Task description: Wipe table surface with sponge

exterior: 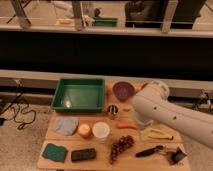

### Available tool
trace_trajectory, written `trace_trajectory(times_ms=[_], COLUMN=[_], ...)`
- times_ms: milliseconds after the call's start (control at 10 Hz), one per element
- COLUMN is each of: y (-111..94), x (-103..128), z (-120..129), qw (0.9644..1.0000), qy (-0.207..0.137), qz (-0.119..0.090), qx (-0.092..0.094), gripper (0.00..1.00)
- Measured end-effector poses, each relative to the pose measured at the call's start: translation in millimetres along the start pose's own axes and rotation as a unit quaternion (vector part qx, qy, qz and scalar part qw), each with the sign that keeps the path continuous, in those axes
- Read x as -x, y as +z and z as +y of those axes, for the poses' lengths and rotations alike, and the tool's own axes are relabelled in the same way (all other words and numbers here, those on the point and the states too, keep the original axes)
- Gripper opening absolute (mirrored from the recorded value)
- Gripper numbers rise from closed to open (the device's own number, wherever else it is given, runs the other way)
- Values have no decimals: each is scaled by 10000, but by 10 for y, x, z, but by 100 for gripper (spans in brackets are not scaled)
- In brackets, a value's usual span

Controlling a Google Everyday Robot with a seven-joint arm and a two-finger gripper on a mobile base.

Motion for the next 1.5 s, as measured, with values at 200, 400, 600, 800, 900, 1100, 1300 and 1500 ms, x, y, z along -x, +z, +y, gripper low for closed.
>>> trace_trajectory(times_ms=[200,400,600,800,900,1100,1300,1500], y=[-149,-278,-341,-342,-343,-342,-328,-273], x=[444,720,1024,1056,1063,1061,1069,1286], z=[104,246,442,456,455,455,461,504], qw=[9989,9962,9909,9898,9897,9898,9891,9849], qy=[-451,-820,-1283,-1360,-1366,-1364,-1408,-1681], qz=[-110,-215,-356,-354,-358,-358,-363,-375], qx=[-114,-195,-212,-219,-218,-218,-213,-147], gripper=[80,80,80,80,80,80,80,80])
